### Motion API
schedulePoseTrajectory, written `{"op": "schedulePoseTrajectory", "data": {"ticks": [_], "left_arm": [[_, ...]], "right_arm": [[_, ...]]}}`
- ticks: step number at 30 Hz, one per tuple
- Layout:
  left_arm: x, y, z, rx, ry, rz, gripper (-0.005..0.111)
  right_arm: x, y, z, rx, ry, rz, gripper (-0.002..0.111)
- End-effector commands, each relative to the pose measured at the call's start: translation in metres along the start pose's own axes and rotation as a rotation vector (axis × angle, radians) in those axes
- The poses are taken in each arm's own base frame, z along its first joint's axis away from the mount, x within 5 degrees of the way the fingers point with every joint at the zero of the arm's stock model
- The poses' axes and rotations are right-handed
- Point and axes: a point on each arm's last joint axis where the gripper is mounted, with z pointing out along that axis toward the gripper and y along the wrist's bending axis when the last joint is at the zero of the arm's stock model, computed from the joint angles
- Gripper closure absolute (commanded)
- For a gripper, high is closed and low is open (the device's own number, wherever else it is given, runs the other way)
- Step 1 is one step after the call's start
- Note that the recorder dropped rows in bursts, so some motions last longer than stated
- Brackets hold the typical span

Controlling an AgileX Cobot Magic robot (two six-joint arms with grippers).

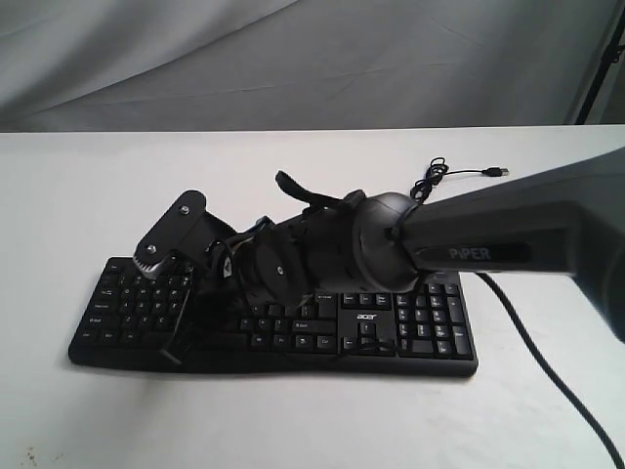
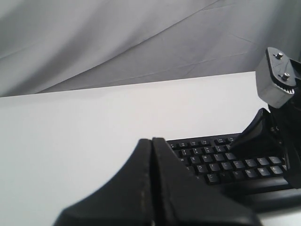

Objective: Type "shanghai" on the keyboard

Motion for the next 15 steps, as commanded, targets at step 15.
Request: {"op": "schedulePoseTrajectory", "data": {"ticks": [15], "left_arm": [[0.0008,-0.0002,0.0001,0.004,-0.004,-0.001,0.107]], "right_arm": [[0.0044,-0.0062,0.0012,0.008,0.007,0.027,0.108]]}}
